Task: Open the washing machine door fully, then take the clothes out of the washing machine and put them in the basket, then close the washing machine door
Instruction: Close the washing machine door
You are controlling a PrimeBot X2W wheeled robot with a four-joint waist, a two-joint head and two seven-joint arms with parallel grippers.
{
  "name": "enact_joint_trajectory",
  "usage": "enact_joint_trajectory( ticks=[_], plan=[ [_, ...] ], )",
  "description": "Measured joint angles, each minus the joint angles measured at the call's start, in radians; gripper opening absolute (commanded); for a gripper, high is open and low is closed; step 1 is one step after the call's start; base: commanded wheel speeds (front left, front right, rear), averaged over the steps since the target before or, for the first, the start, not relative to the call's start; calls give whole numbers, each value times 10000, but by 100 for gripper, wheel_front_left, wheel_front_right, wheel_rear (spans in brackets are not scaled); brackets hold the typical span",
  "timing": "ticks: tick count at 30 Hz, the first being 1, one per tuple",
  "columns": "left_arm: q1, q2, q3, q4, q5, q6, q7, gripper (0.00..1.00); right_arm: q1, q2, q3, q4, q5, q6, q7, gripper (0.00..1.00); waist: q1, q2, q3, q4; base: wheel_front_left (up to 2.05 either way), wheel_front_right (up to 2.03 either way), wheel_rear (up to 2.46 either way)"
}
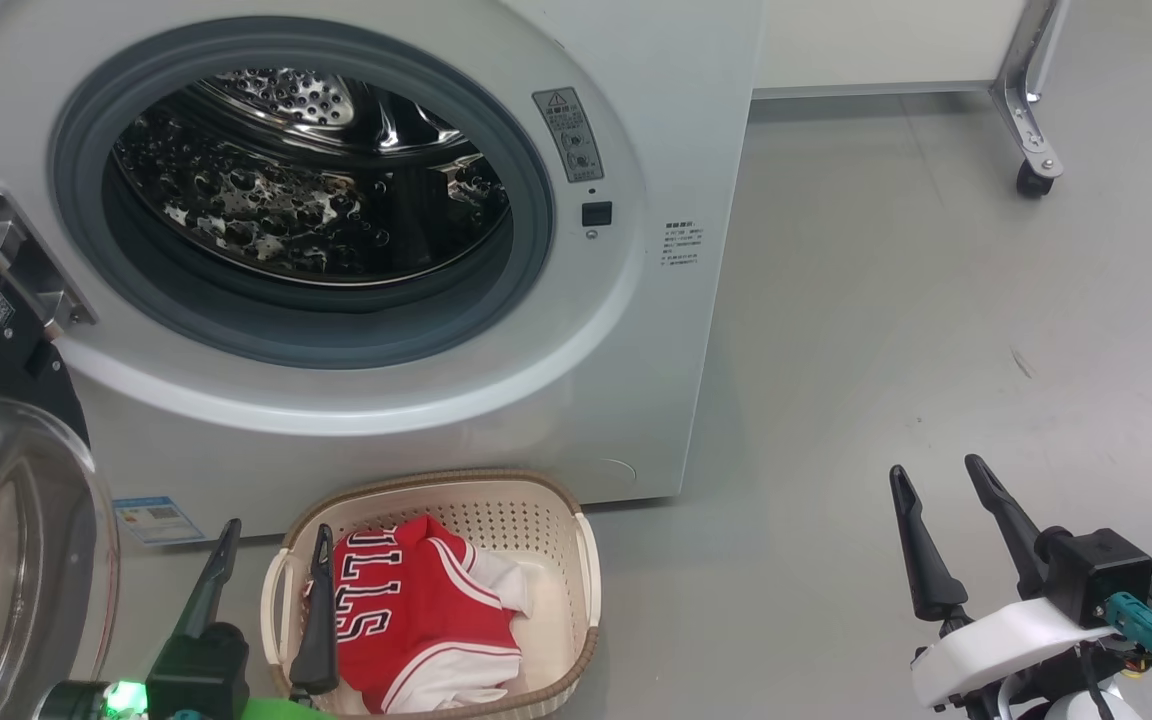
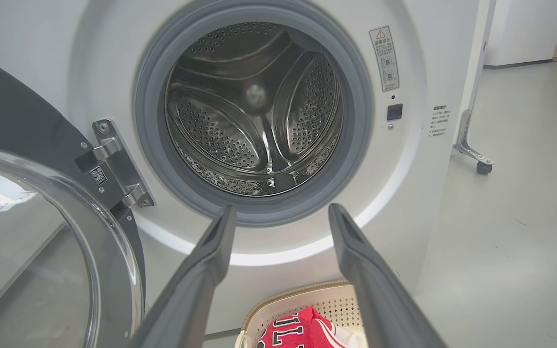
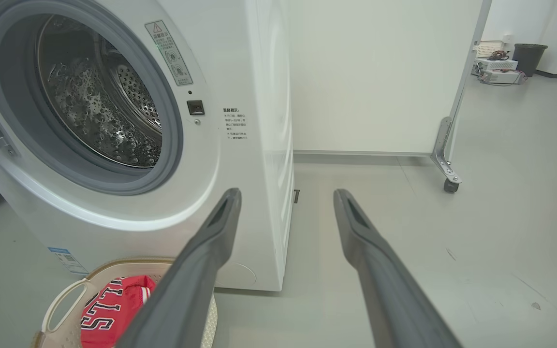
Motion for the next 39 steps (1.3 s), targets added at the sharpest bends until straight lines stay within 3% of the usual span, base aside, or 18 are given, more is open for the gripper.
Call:
enact_joint_trajectory(
  ticks=[20,39],
  plan=[
    [10,-6,-127,-232,71,0,71,100,2,-54,-25,-59,0,-38,0,100,0,0,102,19,-107,107,0],
    [10,-6,-161,-301,71,0,67,100,2,-58,-25,-59,0,-40,10,100,0,0,80,19,-32,32,0]
  ],
)
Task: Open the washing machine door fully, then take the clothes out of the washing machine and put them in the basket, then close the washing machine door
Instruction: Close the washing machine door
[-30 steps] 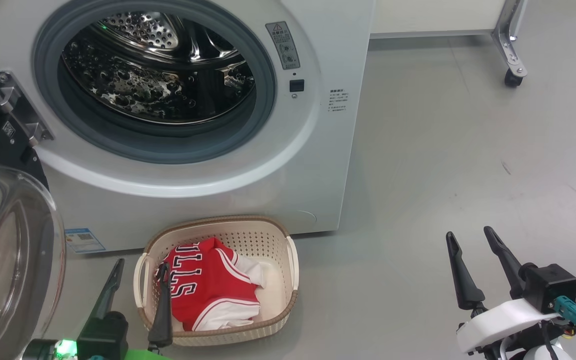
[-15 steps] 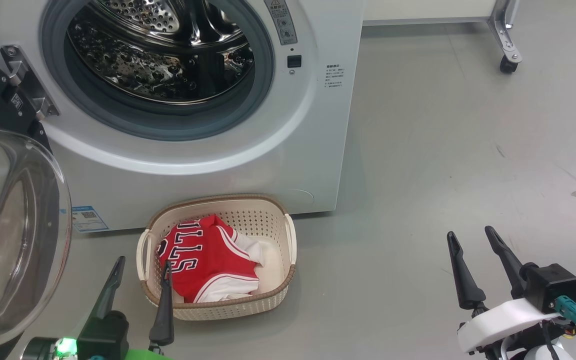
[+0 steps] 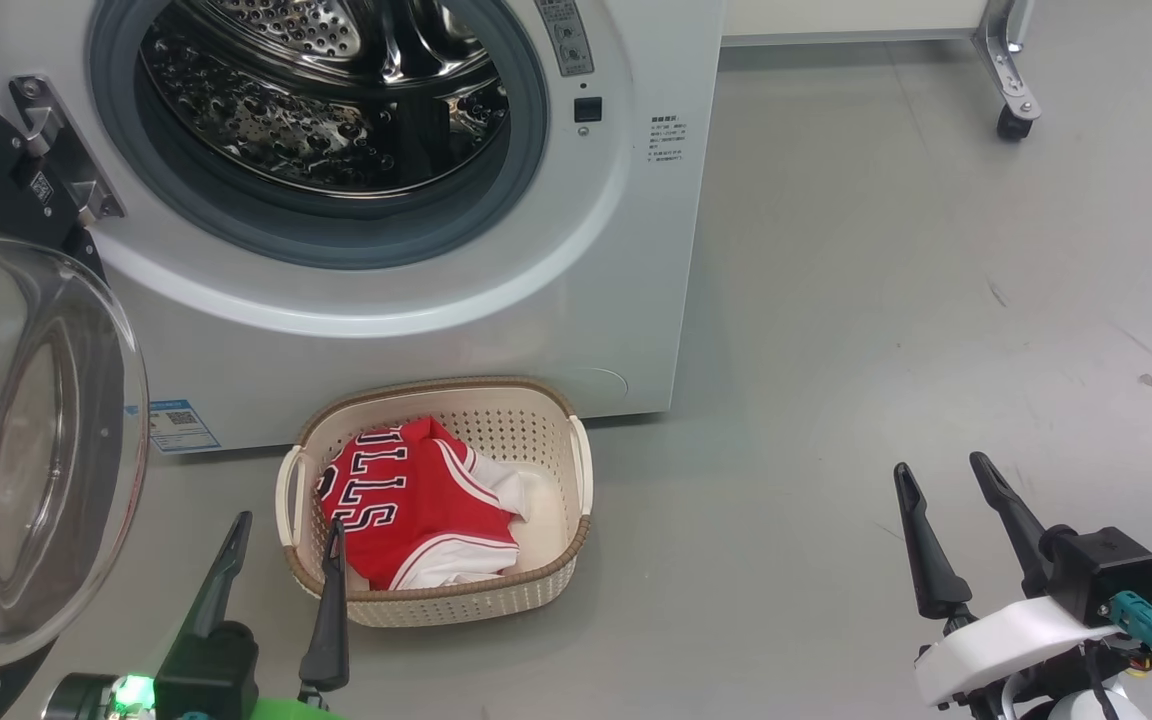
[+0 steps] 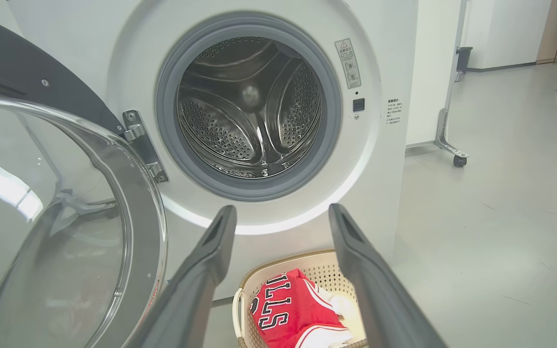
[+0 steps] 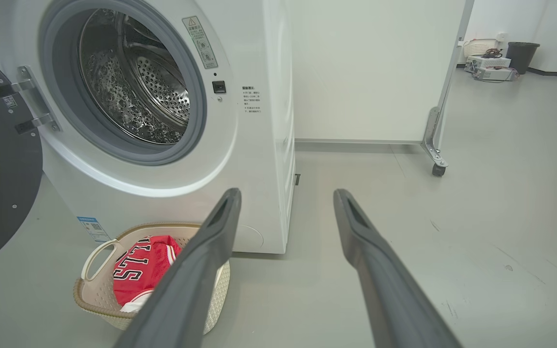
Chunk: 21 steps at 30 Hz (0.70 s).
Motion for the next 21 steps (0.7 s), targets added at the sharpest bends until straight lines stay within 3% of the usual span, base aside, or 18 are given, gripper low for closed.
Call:
enact_joint_trajectory(
  ticks=[12,21],
  plan=[
    [0,2,-46,0,0,0,0,100,4,-6,-29,2,6,-19,0,100,0,0,-46,84,0,0,0],
    [-1,2,-198,50,4,-2,0,100,189,-75,-228,-17,25,-171,-2,100,0,0,-98,525,0,0,0]
  ],
)
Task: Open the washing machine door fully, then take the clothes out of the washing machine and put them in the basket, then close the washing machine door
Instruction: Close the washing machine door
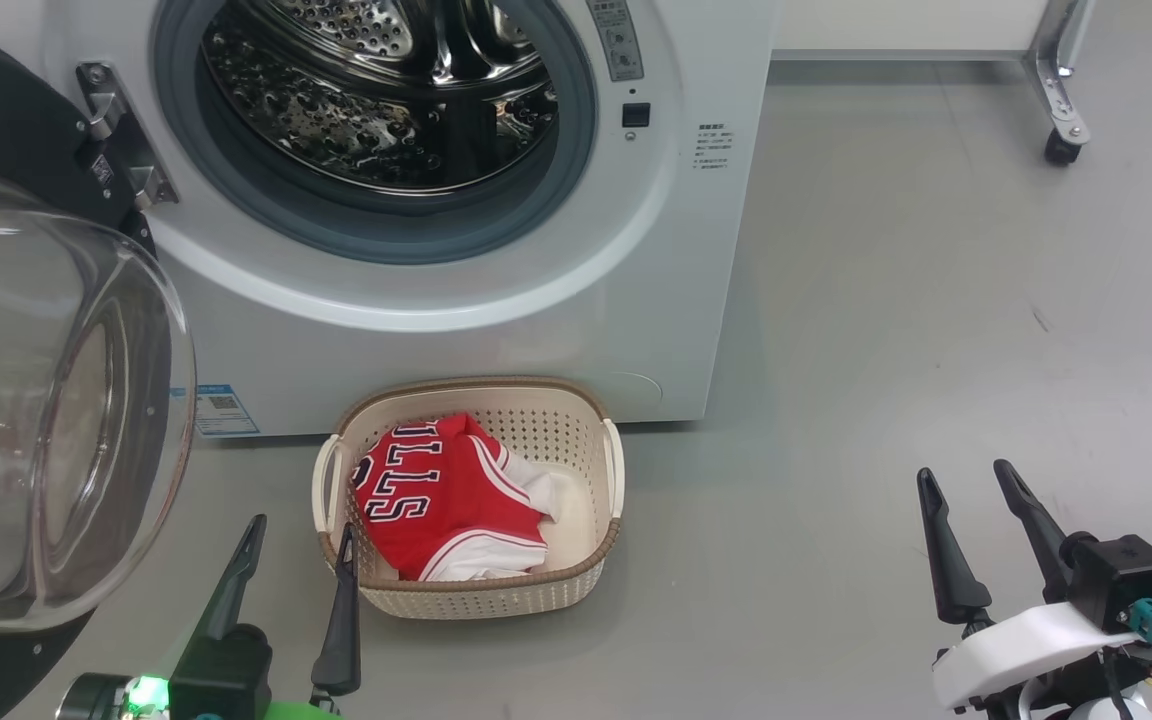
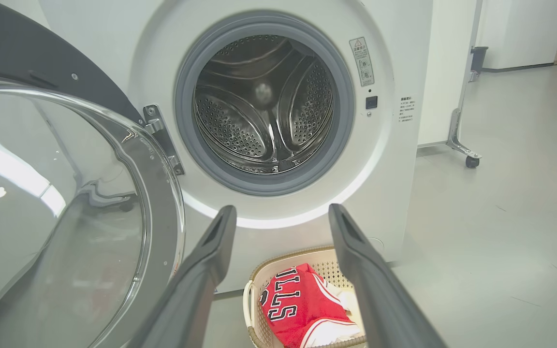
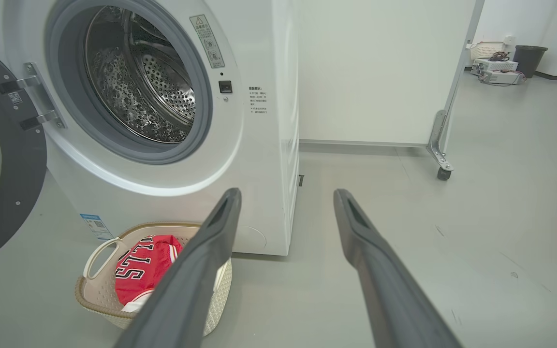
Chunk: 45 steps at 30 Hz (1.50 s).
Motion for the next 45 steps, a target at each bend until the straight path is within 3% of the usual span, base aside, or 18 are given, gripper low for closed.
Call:
enact_joint_trajectory(
  ticks=[36,40,45],
  plan=[
    [-3,-67,-12,247,-102,0,-274,100,11,-111,370,-341,-2,127,94,100,0,0,114,3725,0,0,0],
    [16,-75,253,268,-125,0,-364,100,8,0,652,-332,-6,213,234,100,0,0,-15,4670,0,0,0],
    [55,-75,405,263,-194,0,-441,100,8,38,794,-291,-27,234,274,100,0,0,-44,4750,0,0,0]
  ],
)
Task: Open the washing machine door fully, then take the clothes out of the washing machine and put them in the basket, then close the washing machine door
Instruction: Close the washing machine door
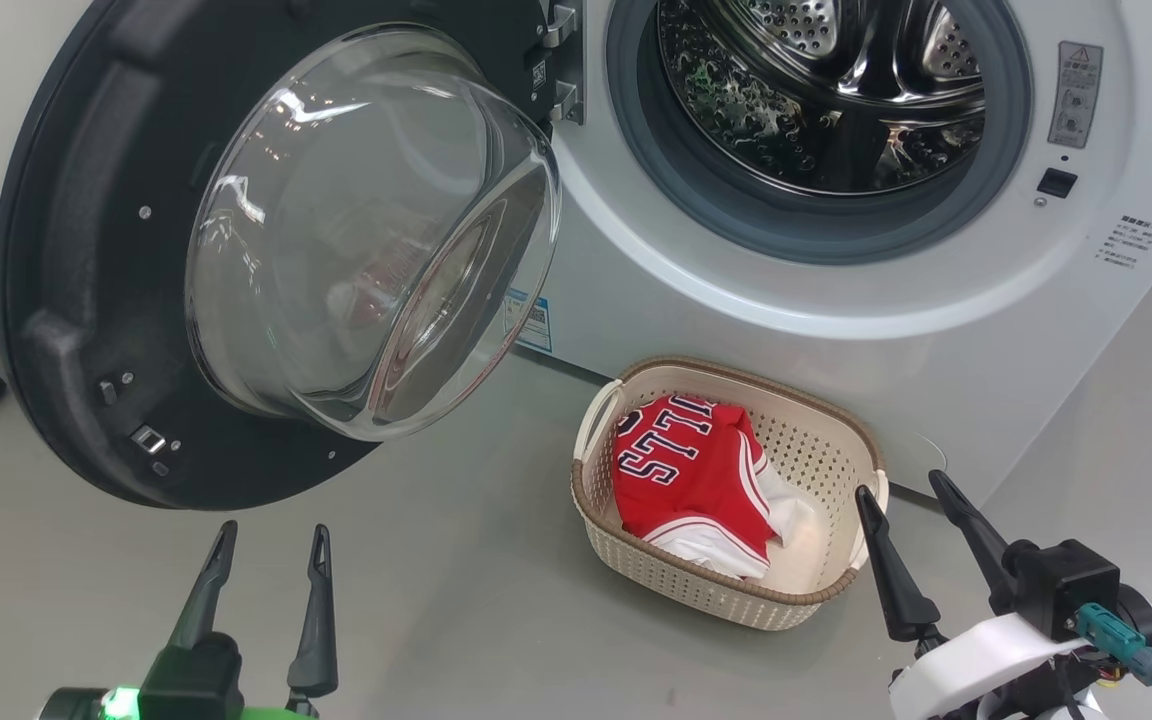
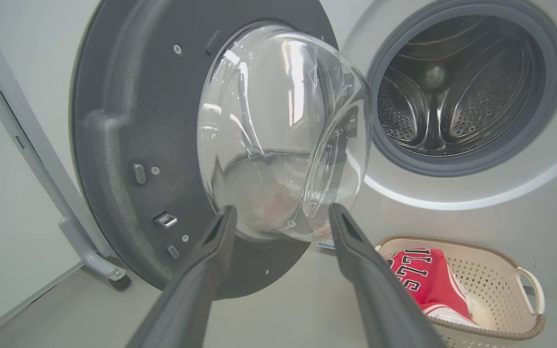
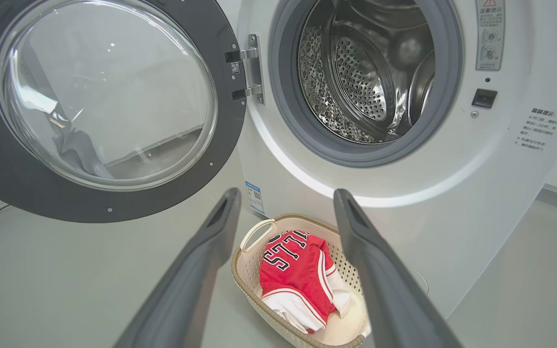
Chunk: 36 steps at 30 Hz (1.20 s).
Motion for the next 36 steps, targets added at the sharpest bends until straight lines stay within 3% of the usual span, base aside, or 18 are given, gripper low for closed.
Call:
enact_joint_trajectory(
  ticks=[16,17,18,26,30,36],
  plan=[
    [127,-2,19,-19,0,0,0,100,-33,4,2,8,-8,0,40,100,0,0,84,-28,0,0,0],
    [128,-2,19,-19,0,0,2,59,-34,4,2,8,-10,0,40,100,0,0,89,-26,0,0,0],
    [128,-4,17,-19,-4,0,2,0,-35,4,2,10,-12,0,40,100,0,0,93,-26,0,0,0],
    [132,-10,-36,-35,-77,0,6,0,-39,0,0,12,-29,0,40,100,0,0,131,1,0,0,0],
    [132,-48,-184,-282,-665,-132,2,0,-40,-19,-8,13,-29,-2,44,100,0,0,156,31,0,0,0],
    [124,-219,-341,-1174,-3137,-874,-157,0,-53,-65,-50,-8,-40,-15,113,100,-1,0,274,74,0,0,0]
  ],
)
